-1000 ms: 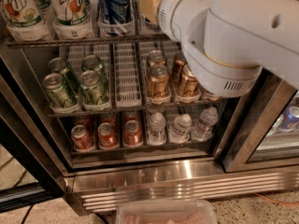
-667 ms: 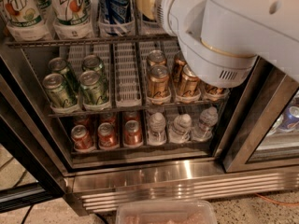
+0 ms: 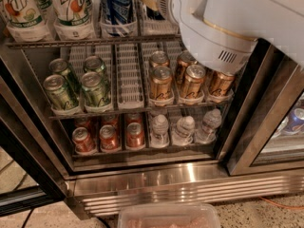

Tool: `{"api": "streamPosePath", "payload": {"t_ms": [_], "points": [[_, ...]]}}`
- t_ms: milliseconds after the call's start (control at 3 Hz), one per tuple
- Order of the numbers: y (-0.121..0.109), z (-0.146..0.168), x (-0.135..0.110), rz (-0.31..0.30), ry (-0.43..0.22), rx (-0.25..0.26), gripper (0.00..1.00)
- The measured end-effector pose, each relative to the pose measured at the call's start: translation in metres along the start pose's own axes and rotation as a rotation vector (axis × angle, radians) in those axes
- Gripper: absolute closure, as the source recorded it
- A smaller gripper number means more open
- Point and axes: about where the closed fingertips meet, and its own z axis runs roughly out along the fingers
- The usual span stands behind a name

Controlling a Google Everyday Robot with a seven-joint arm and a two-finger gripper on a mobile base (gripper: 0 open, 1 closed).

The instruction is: Pick pepsi can from top shelf of fridge

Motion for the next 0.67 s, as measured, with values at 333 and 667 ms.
{"api": "streamPosePath", "payload": {"t_ms": [333,667], "points": [[-0.004,-0.003,-0.013,-0.006,-0.008,0.005,1.0],[-0.003,-0.011,-0.024,-0.003,-0.016,-0.002,1.0]]}}
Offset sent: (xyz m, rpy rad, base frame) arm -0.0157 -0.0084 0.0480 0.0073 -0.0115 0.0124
